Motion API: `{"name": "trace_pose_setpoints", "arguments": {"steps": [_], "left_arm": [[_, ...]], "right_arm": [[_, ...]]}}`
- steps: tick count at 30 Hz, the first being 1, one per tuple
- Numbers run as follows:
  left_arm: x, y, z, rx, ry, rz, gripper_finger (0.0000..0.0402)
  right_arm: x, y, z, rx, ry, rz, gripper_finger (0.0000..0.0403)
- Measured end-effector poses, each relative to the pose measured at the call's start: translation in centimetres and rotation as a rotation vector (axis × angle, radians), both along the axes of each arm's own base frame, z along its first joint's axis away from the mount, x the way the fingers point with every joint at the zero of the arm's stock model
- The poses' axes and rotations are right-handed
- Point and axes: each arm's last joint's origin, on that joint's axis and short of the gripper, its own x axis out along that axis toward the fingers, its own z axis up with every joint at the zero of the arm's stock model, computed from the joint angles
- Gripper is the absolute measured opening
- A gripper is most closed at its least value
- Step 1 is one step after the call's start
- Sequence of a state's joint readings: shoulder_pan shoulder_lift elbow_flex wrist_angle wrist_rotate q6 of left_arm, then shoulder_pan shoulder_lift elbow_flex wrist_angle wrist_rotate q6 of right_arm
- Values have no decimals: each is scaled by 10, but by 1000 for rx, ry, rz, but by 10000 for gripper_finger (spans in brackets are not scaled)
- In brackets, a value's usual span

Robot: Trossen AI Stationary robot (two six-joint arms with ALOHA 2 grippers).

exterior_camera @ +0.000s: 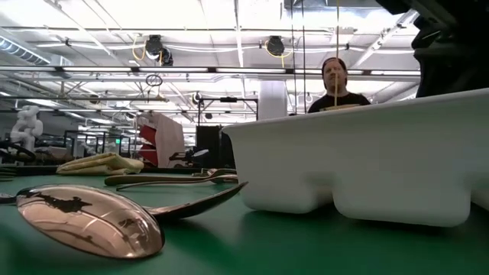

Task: Sort silverware
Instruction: Put the gold fork into the white cutlery tray

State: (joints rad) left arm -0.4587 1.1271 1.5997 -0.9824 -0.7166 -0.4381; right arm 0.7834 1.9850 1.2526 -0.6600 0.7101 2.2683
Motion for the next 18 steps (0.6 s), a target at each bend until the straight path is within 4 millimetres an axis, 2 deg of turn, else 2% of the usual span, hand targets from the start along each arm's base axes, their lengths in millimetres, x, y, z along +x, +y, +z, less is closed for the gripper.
{"name": "trace_pose_setpoints", "arguments": {"steps": [5,13,16,18], "left_arm": [[0,0,0,1,-2,3,11],[0,1,0,16,-4,18,11],[0,1,0,16,-4,19,11],[0,1,0,16,-4,18,11]], "right_arm": [[0,2,0,8,16,27,20],[1,3,2,34,7,36,117],[-1,2,11,43,-5,39,140],[-7,0,27,44,-6,67,147]]}}
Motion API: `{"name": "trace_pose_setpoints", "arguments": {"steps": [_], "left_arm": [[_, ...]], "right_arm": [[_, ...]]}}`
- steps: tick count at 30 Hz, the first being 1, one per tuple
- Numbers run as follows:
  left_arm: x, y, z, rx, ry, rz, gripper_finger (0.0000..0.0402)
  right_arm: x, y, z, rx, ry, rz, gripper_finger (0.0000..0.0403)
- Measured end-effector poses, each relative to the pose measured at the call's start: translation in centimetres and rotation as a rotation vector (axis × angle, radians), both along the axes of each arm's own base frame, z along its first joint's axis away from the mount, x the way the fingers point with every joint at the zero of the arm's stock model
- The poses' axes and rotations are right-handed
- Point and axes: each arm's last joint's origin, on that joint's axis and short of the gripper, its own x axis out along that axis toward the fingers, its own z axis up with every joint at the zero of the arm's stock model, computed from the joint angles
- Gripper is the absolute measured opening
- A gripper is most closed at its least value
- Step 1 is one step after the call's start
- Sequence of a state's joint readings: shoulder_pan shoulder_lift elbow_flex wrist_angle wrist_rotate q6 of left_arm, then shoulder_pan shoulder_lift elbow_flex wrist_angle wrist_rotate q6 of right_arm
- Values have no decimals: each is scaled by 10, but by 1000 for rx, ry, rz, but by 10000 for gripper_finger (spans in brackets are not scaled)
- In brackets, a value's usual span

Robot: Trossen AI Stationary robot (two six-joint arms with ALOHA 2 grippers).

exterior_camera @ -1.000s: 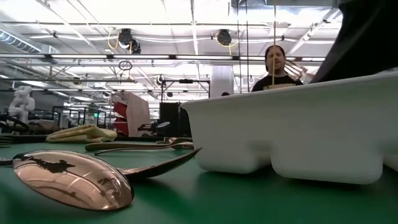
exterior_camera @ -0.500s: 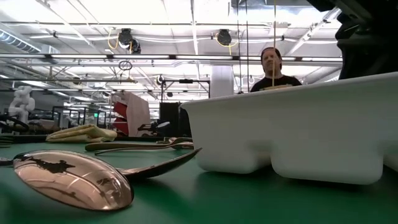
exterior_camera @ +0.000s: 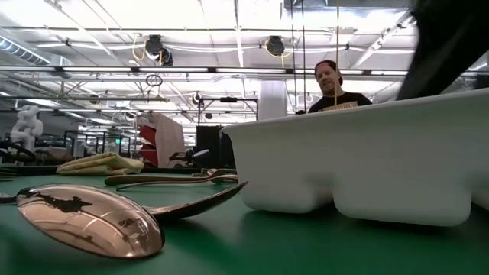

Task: Sort silverware
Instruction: Put the gold fork into the white cutlery tray

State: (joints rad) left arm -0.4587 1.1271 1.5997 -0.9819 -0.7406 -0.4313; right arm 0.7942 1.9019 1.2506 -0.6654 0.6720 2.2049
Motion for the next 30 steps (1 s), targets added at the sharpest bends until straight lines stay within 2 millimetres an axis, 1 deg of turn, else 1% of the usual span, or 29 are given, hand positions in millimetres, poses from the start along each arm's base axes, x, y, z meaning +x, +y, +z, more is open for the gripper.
{"name": "trace_pose_setpoints", "arguments": {"steps": [3,6,8,9,11,13,15,17,19,22,24,28,30], "left_arm": [[0,0,-1,4,7,-1,11],[-1,0,-1,10,18,-1,11],[-2,1,-3,19,37,-1,11],[-2,1,-4,20,44,0,11],[-3,2,-6,23,63,4,11],[-4,2,-7,18,71,9,11],[-5,2,-8,22,88,12,11],[-6,3,-10,29,104,13,11],[-6,3,-10,31,110,14,11],[-6,3,-10,31,110,14,11],[-6,3,-10,31,110,14,11],[-6,3,-10,31,112,14,11],[-6,3,-10,31,112,14,11]], "right_arm": [[-11,-10,36,-19,-12,58,149],[-24,-29,70,-89,3,133,146],[-27,-47,93,-129,28,233,143],[-25,-59,104,-145,56,305,142],[-16,-88,115,-165,133,422,142],[-7,-115,115,-172,243,504,141],[3,-136,113,-179,297,589,140],[12,-152,112,-180,312,649,137],[20,-161,107,-183,330,689,133],[26,-168,99,-197,370,726,128],[30,-166,93,-190,394,770,125],[39,-160,71,-176,468,835,121],[45,-157,62,-174,477,858,121]]}}
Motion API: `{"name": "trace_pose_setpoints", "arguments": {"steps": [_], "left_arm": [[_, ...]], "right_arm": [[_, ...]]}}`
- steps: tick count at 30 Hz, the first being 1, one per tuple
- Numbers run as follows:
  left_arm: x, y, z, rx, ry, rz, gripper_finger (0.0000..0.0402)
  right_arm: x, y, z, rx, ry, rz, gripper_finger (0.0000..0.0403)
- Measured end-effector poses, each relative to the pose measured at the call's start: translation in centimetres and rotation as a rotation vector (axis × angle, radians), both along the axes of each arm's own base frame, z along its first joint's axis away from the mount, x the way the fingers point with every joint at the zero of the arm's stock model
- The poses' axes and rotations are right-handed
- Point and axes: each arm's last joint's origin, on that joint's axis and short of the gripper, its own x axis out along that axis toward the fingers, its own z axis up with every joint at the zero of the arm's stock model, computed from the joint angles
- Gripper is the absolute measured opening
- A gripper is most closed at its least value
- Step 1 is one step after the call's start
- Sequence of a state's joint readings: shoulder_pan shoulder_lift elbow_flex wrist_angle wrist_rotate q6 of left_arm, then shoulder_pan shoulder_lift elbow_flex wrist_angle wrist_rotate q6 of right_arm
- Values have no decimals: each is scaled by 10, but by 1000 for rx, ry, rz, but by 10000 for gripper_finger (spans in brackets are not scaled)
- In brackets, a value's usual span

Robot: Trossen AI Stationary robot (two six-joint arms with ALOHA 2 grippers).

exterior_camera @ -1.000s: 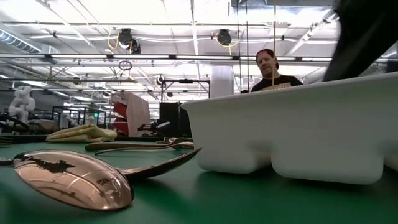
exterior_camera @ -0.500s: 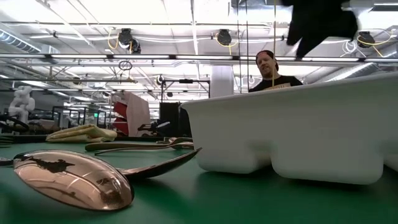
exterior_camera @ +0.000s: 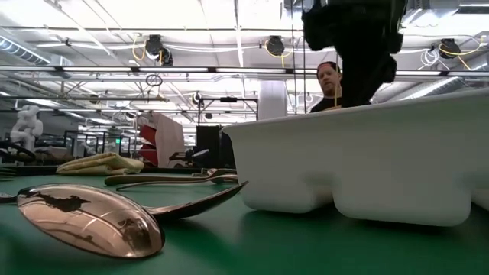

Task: Sort silverware
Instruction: Put the gold fork into the white cutlery tray

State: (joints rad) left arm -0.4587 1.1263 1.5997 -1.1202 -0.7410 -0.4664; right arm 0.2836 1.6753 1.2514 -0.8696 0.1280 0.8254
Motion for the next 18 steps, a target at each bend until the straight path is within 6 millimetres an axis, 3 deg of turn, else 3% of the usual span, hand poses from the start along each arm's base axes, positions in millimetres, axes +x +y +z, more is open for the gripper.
{"name": "trace_pose_setpoints", "arguments": {"steps": [7,18], "left_arm": [[0,0,0,0,0,0,11],[0,0,0,0,-1,0,11]], "right_arm": [[12,4,-21,-17,23,51,121],[-7,12,-22,-29,177,57,121]]}}
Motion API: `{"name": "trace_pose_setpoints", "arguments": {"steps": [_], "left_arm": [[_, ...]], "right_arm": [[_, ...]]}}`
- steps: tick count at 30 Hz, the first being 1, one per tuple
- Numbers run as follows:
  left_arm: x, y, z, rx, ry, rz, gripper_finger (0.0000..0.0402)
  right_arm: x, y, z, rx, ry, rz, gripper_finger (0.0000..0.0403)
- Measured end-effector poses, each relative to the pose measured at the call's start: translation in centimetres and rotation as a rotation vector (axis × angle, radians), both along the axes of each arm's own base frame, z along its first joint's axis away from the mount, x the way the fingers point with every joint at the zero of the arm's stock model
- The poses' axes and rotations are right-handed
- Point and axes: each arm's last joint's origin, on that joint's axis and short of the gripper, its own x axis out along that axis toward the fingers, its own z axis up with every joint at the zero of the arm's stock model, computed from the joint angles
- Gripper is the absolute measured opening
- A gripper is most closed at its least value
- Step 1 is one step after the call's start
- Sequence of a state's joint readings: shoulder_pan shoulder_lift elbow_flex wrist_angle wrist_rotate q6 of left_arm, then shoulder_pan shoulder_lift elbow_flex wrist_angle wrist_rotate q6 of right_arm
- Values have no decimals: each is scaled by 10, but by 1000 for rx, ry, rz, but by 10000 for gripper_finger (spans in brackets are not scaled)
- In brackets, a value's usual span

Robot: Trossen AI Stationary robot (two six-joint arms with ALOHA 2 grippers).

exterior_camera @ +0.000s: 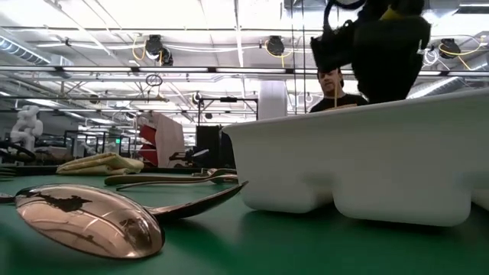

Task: Sort silverware
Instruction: Put the gold fork into the white cutlery tray

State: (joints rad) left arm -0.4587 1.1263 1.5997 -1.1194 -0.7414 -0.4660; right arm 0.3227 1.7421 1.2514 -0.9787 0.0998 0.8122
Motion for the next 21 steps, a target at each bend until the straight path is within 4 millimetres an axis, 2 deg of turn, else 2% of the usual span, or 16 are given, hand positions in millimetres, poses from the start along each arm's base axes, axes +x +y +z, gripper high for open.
{"name": "trace_pose_setpoints", "arguments": {"steps": [4,6,14,16,21], "left_arm": [[0,0,0,0,0,0,11],[0,0,0,1,0,0,11],[-1,0,-1,6,12,0,11],[-1,1,-1,8,16,0,11],[-1,0,-1,12,18,-1,11]], "right_arm": [[4,5,27,-7,-120,-12,121],[9,3,33,-32,-155,17,121],[34,-3,-8,-46,-85,99,121],[32,-4,-14,-57,-39,100,121],[21,-3,-11,-70,52,94,121]]}}
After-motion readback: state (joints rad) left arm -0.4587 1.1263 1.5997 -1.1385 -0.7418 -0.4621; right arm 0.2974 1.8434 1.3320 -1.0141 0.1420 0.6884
